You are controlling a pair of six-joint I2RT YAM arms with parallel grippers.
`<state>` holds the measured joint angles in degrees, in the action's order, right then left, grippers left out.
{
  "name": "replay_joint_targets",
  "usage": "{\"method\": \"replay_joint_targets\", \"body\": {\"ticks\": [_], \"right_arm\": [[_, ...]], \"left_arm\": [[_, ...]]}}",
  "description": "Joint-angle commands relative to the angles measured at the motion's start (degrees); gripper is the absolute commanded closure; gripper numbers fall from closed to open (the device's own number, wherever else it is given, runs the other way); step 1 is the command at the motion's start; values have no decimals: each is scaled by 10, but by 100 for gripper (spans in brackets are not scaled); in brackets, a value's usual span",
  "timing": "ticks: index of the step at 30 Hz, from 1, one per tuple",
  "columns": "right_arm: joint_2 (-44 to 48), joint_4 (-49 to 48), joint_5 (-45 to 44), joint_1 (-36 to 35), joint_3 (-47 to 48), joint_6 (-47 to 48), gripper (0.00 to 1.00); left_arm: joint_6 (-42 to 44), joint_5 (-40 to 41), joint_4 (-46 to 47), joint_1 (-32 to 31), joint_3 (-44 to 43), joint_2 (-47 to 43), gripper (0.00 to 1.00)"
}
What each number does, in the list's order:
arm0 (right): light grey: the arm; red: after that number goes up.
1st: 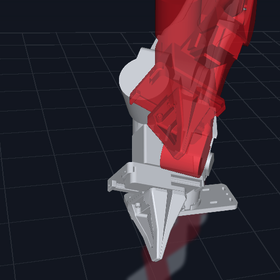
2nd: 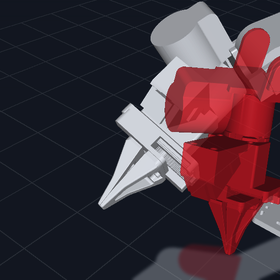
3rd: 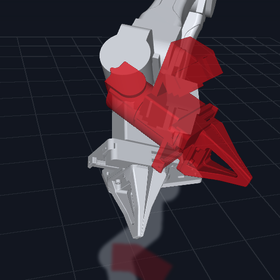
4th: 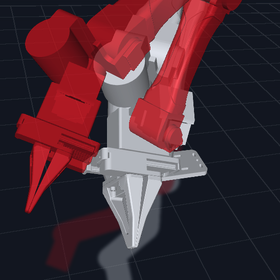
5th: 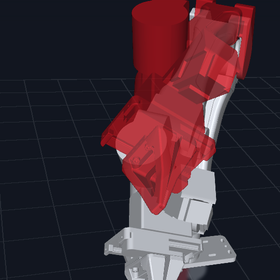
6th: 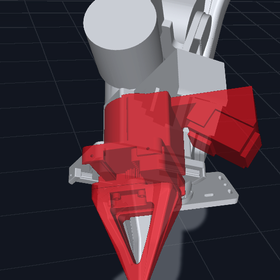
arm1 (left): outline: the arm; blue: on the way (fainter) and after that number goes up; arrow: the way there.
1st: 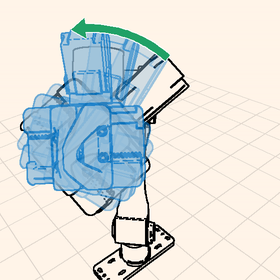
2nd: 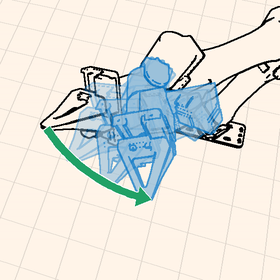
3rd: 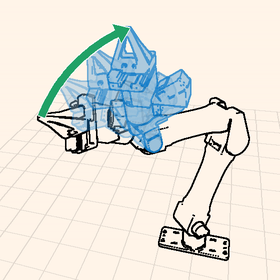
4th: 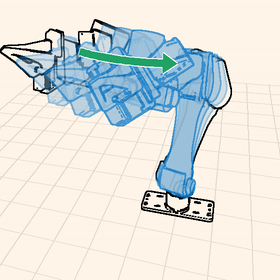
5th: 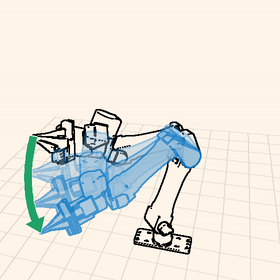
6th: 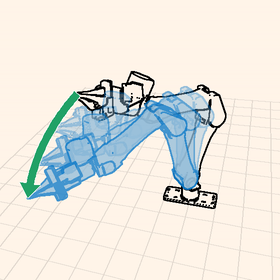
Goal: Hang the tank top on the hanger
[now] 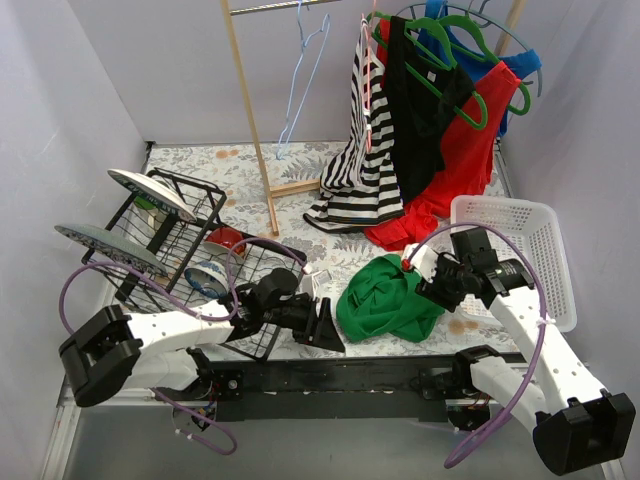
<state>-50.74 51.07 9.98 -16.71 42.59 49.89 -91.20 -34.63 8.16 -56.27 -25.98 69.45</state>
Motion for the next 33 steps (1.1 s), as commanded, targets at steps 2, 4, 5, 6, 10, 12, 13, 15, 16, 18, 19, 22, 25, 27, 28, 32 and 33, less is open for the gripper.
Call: {"method": "replay_joint_targets", "body": {"ticks": [2, 4, 5, 6, 10, 12, 13, 15, 16, 18, 19, 22, 25, 27, 28, 32, 33], "right_arm": [[-1, 18, 50, 2, 98, 0, 37], [-15, 11, 79, 3, 137, -21, 37], [-21, 4, 112, 3, 147, -30, 37], [-30, -17, 129, 2, 155, -41, 36], [-58, -84, 219, 2, 175, -114, 36], [-72, -114, 263, 2, 170, -147, 36], [-74, -143, 275, 2, 166, -156, 37], [-82, -163, 298, 2, 148, -170, 36], [-85, -168, 303, 3, 144, -171, 37], [-85, -173, 304, 4, 130, -170, 37], [-81, -176, 305, 3, 123, -170, 36], [-68, -199, 312, 4, 97, -177, 36], [-60, -212, 318, 10, 81, -179, 36], [-57, -214, 326, 13, 77, -179, 36], [-55, -217, 329, 14, 73, -180, 36], [-48, -225, 344, 22, 66, -183, 36], [-47, -226, 347, 24, 65, -183, 36]], "left_arm": [[95, 69, -167, -1, -87, -98, 38], [138, 127, -247, 0, -121, -145, 31], [149, 188, -268, 1, -155, -156, 27], [164, 218, -288, 5, -177, -166, 26], [265, 328, -354, 28, -290, -132, 23], [298, 363, -369, 67, -376, -102, 23], [316, 363, -374, 85, -408, -76, 23], [353, 349, -369, 152, -456, -50, 23], [360, 320, -362, 174, -507, -37, 23], [365, 291, -359, 239, -559, 3, 24], [364, 270, -352, 257, -603, 17, 24], [348, 249, -332, 309, -684, 62, 25], [318, 213, -308, 359, -724, 105, 26], [308, 194, -297, 383, -750, 138, 27], [306, 192, -294, 390, -760, 153, 28], [313, 157, -291, 412, -811, 218, 33], [318, 136, -289, 412, -830, 230, 34]]}}
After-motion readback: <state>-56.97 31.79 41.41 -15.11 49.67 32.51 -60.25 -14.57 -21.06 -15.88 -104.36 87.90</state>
